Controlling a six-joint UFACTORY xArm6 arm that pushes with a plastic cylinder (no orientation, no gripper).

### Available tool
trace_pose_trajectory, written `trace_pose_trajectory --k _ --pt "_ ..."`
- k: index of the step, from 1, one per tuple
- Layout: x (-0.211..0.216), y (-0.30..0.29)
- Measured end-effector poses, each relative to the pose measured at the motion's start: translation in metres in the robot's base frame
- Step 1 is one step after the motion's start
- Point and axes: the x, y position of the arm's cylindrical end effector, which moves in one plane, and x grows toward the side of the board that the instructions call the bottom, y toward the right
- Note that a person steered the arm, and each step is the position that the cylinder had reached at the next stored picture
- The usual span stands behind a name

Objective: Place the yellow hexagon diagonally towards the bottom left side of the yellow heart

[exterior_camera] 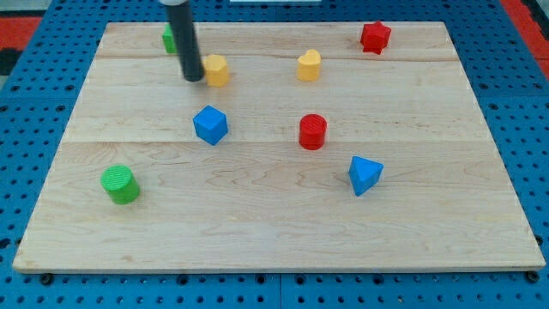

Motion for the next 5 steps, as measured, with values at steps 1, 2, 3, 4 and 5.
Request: trace_pose_trajectory --k 1,2,3,4,5 --pt "-0.045 0.005" --pt "-0.049 0.025" --pt "-0.004 0.052" --pt "0.019 0.074" --pt "-0.050 0.076"
